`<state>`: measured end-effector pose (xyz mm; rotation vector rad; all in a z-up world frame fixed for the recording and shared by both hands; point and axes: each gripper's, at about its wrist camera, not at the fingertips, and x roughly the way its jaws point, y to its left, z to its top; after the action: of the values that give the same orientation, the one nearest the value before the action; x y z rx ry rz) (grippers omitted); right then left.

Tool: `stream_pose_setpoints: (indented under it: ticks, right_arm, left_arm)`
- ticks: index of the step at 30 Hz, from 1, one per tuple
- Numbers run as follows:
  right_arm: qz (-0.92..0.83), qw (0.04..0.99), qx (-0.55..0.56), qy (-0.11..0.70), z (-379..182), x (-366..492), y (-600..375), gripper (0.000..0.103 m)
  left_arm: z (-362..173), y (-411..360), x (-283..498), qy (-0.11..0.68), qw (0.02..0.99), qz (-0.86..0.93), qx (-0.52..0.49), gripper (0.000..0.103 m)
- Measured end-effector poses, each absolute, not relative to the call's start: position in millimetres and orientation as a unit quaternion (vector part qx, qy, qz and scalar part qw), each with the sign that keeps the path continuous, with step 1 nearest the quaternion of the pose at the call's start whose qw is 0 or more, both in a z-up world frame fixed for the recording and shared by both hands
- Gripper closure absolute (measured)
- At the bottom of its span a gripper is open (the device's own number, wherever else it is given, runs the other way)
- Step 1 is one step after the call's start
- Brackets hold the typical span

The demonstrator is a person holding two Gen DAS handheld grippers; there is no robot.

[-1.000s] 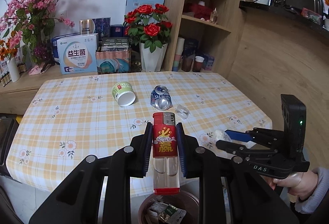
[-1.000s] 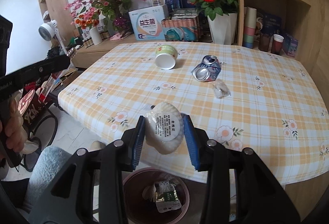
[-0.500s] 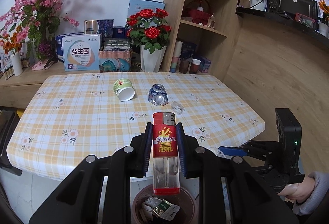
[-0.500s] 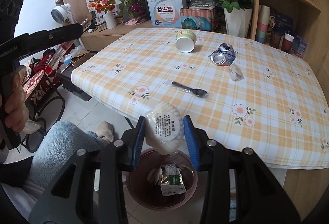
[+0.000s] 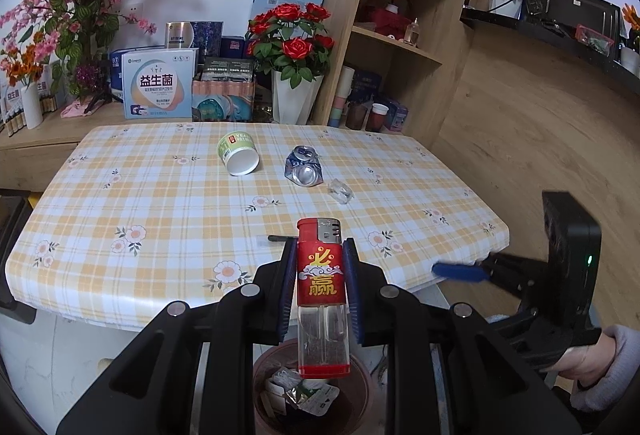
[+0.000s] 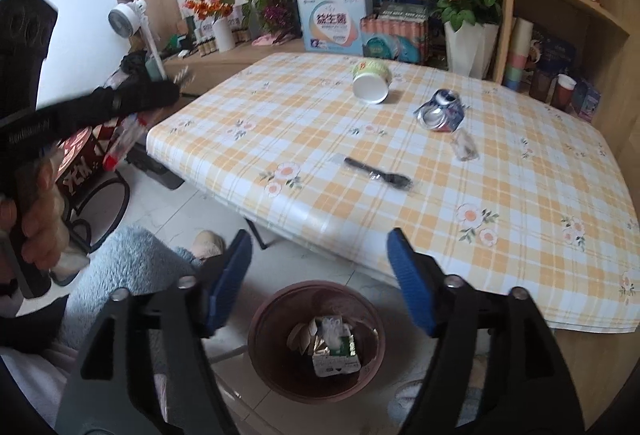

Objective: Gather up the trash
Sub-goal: 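Open the right tool over the basin to drop the white packet, then open the left tool over the basin to drop the red lighter, then reach the right tool to the plastic-wrapped black fork and grasp it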

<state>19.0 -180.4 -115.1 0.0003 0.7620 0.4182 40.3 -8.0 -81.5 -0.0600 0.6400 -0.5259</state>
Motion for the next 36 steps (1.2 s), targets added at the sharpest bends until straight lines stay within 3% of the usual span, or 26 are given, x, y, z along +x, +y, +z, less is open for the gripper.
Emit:
stream_pose_setpoints:
  ticks: [3, 7, 24, 28, 36]
  right_arm:
    - [0.184, 0.918, 0.006, 0.352, -103.2, 22.2, -190.5, 0.013]
    - [0.146, 0.933, 0.012, 0.328, -84.4, 28.3, -208.6, 0.007]
    - [0.055, 0.954, 0.046, 0.292, -52.1, 48.3, -261.3, 0.006]
    - [0.053, 0.953, 0.044, 0.295, -53.7, 48.6, -261.5, 0.006]
    - [0.051, 0.951, 0.04, 0.302, -58.4, 49.9, -258.9, 0.006]
  left_arm:
    - [-82.9, -9.0, 37.4, 0.314, 0.913, -0.258, -0.031, 0.08]
    - [-86.2, -13.6, 31.6, 0.321, 0.907, -0.27, -0.029, 0.08]
    - [-102.6, -32.5, 17.6, 0.335, 0.893, -0.301, -0.007, 0.079]
    - [-101.8, -36.9, 12.6, 0.327, 0.894, -0.307, 0.003, 0.056]
    - [-93.6, -25.4, 18.8, 0.306, 0.912, -0.272, 0.003, 0.021]
